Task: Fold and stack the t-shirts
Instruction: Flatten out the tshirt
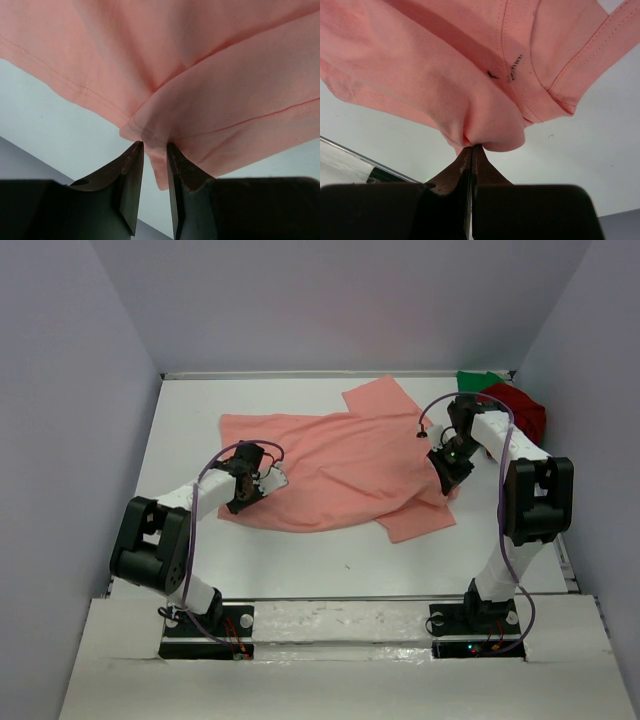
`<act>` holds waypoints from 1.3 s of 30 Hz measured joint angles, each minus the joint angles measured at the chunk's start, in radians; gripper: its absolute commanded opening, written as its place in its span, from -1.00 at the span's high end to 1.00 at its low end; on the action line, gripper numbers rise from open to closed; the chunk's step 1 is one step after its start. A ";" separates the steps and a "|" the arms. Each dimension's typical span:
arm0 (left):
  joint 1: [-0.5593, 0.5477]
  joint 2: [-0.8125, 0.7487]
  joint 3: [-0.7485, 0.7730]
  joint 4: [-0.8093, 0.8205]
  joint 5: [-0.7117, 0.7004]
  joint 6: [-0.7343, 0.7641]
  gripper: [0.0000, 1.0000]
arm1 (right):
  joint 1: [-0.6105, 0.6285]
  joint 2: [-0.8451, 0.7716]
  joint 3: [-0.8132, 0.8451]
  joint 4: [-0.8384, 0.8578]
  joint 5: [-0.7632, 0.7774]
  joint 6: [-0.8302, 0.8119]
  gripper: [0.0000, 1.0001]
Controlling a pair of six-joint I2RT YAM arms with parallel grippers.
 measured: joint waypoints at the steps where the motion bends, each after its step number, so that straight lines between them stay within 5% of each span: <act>1: 0.000 0.003 0.000 -0.004 0.002 0.000 0.24 | 0.000 0.000 0.000 0.000 0.000 0.000 1.00; 11: 0.000 0.033 0.000 -0.024 0.014 -0.003 0.27 | 0.000 0.015 0.000 0.006 0.005 0.000 1.00; 14: 0.000 0.045 0.000 -0.025 0.018 -0.005 0.61 | 0.000 0.015 0.000 0.006 0.008 0.001 1.00; 15: 0.000 0.048 0.000 -0.024 0.019 -0.005 0.91 | 0.000 0.015 0.000 0.007 0.008 0.001 1.00; 16: 0.000 0.050 0.000 -0.025 0.021 -0.008 1.00 | 0.000 0.015 0.000 0.007 0.008 0.001 1.00; 29: 0.000 0.050 0.059 -0.091 0.027 -0.033 1.00 | 0.000 0.016 0.000 0.008 0.016 0.003 1.00; 39: -0.012 -0.167 0.362 -0.214 0.004 -0.083 1.00 | 0.000 0.014 0.079 0.001 0.013 0.004 1.00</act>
